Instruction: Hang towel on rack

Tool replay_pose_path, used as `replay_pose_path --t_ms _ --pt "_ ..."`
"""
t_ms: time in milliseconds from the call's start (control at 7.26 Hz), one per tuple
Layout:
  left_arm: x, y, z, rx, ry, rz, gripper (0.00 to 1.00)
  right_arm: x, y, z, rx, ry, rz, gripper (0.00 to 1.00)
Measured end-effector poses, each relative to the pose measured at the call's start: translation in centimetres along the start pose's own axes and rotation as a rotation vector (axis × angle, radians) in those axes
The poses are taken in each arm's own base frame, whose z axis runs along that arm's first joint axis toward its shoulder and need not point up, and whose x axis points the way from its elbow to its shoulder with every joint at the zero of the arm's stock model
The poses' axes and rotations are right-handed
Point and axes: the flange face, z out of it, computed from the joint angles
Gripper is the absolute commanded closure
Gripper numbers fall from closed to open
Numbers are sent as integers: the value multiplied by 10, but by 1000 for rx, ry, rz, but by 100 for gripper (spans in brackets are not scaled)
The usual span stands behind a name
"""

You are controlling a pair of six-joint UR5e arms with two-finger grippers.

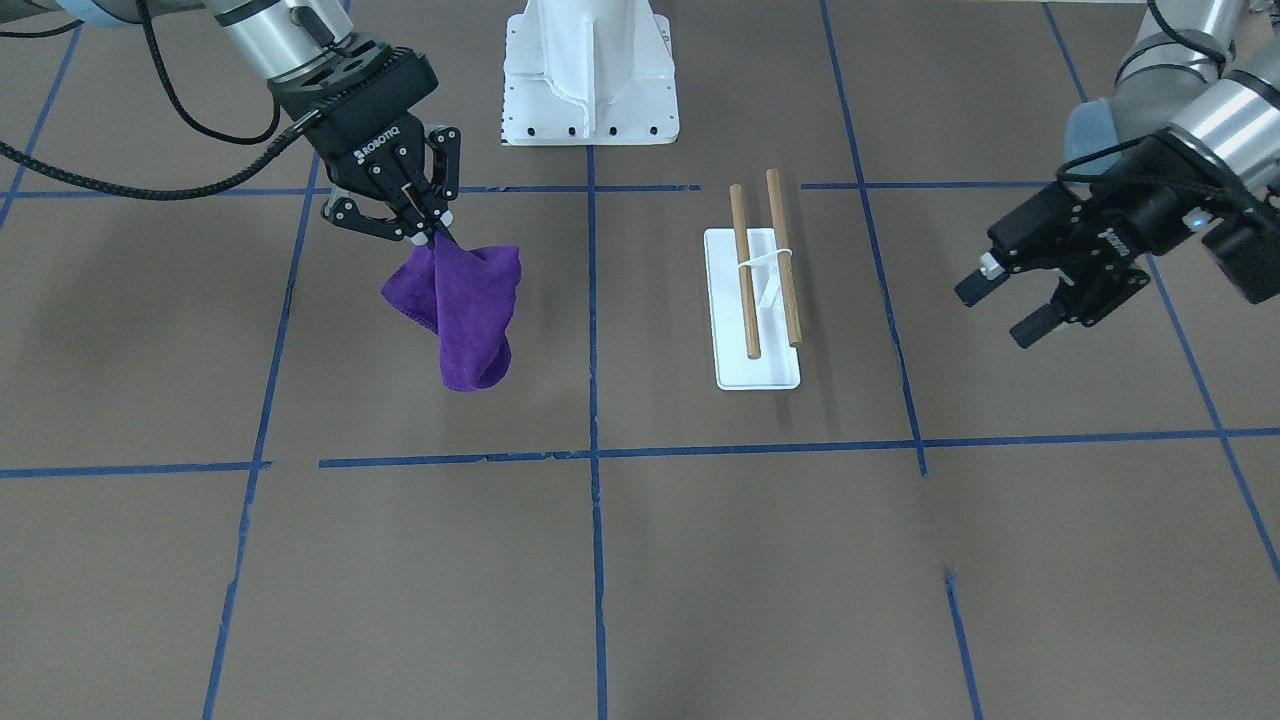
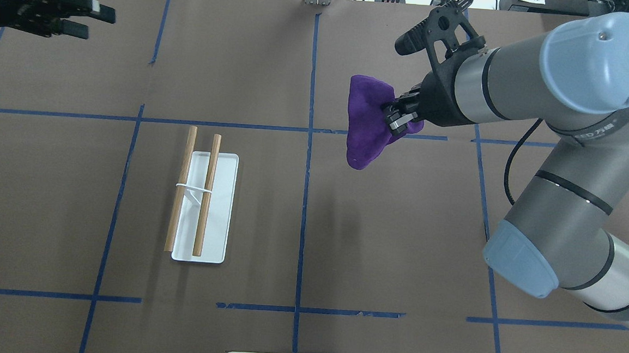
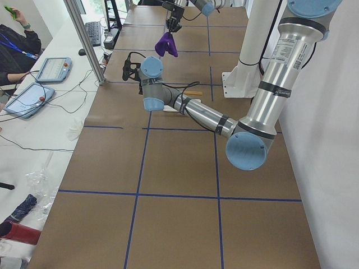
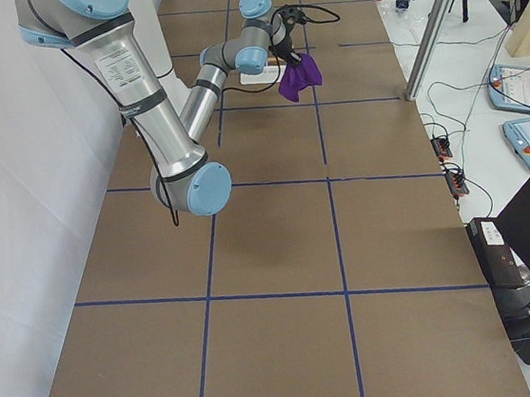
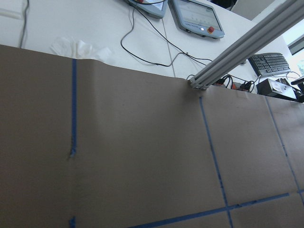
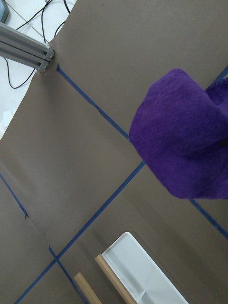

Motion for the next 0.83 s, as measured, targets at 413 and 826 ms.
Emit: replay_pose_path --t_ms 413,826 --pt "74 34 77 65 147 -129 0 -45 3 1 73 -10 10 100" --pt "123 57 124 42 216 -268 0 -78 11 -2 111 -31 0 100"
